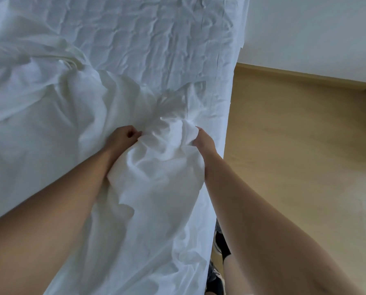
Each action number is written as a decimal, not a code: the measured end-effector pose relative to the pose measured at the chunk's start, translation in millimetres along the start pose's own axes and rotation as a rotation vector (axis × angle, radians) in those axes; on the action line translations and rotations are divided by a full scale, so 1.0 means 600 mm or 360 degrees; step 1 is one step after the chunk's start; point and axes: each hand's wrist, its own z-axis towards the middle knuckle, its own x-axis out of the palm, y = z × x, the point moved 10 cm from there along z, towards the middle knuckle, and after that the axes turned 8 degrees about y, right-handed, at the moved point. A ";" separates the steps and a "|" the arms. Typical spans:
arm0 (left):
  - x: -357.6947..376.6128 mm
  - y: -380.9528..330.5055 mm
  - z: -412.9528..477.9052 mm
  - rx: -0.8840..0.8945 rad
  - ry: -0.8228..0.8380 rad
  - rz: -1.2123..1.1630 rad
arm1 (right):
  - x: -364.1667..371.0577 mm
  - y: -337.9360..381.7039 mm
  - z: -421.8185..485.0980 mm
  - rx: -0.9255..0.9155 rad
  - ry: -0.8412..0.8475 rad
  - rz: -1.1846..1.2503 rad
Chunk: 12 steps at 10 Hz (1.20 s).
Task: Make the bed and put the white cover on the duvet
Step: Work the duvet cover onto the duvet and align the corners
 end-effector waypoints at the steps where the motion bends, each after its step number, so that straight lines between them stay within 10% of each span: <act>1: 0.007 0.022 0.011 -0.0102 -0.0071 0.0049 | -0.024 -0.002 0.019 -0.0041 -0.0291 -0.0105; 5: 0.117 -0.174 -0.040 0.0254 0.0319 -0.0049 | 0.014 -0.067 -0.029 0.0284 0.0157 0.0180; 7: -0.119 -0.288 -0.073 0.0257 -0.0921 0.0146 | 0.056 0.082 -0.078 -0.0157 0.0556 0.0760; 8: -0.208 -0.239 -0.064 -0.0040 -0.1343 -0.0240 | 0.117 0.099 -0.114 -0.0142 0.0925 0.0368; 10: 0.008 -0.228 0.016 0.0276 0.0269 0.0213 | 0.038 0.000 -0.054 0.0028 0.0085 -0.0275; 11: -0.066 -0.158 0.042 0.0107 -0.0022 0.0651 | -0.024 -0.041 -0.034 0.0132 -0.0164 -0.0369; 12: -0.055 -0.091 0.059 -0.0048 0.0292 0.0819 | -0.037 -0.063 -0.030 0.0237 -0.0200 -0.0507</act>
